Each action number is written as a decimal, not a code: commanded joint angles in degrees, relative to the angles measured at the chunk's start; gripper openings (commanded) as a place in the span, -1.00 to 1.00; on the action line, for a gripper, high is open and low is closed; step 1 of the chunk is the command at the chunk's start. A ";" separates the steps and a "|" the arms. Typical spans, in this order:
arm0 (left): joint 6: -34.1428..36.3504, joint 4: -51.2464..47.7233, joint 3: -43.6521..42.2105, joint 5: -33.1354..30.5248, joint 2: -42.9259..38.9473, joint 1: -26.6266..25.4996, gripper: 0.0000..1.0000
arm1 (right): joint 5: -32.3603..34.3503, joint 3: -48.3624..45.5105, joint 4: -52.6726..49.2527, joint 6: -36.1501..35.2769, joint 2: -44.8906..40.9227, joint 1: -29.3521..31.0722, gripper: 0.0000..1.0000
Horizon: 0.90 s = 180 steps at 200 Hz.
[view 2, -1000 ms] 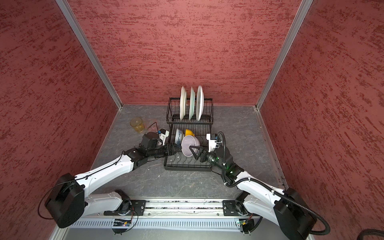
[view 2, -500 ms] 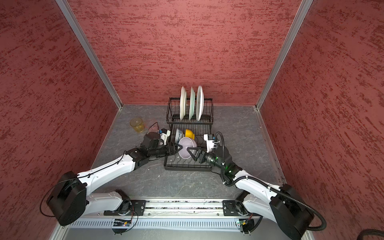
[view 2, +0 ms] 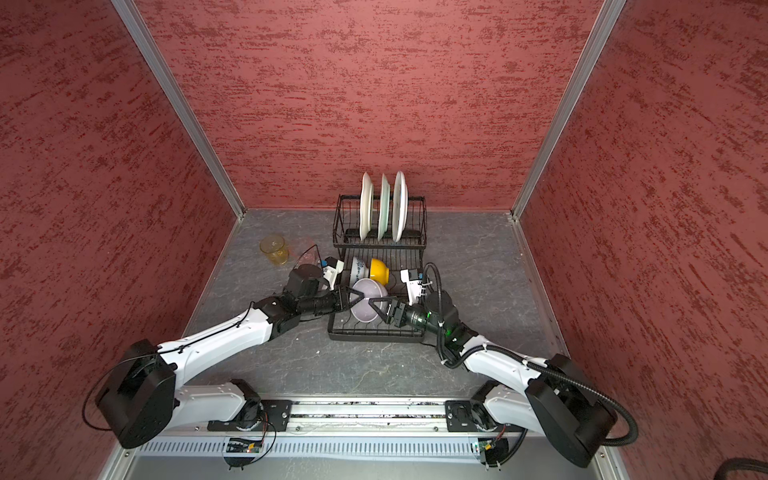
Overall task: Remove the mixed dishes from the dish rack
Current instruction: 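Bring the left gripper to the lilac bowl held by the right gripper and grasp it, then carry the lilac bowl toward the glasses with the left gripper while the right gripper releases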
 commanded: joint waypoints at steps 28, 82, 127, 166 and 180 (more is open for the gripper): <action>0.75 2.30 0.45 2.07 0.20 -0.62 -1.00 | -0.45 3.42 4.11 0.28 -0.13 0.08 0.46; 1.56 0.07 0.44 0.84 -1.20 -0.65 -1.00 | 4.18 3.07 -1.90 -1.80 -3.03 0.04 0.87; 4.31 -6.50 1.13 -3.55 -4.93 0.27 -1.00 | 10.30 2.15 -7.34 -4.25 -5.89 0.10 0.97; 6.54 -13.16 0.23 -5.47 -9.24 6.90 -1.00 | 16.23 2.11 -13.70 -7.24 -8.98 0.05 0.97; 8.29 -16.97 0.69 -6.69 -11.10 10.10 -1.00 | 17.76 2.24 -15.12 -7.78 -9.86 0.08 0.97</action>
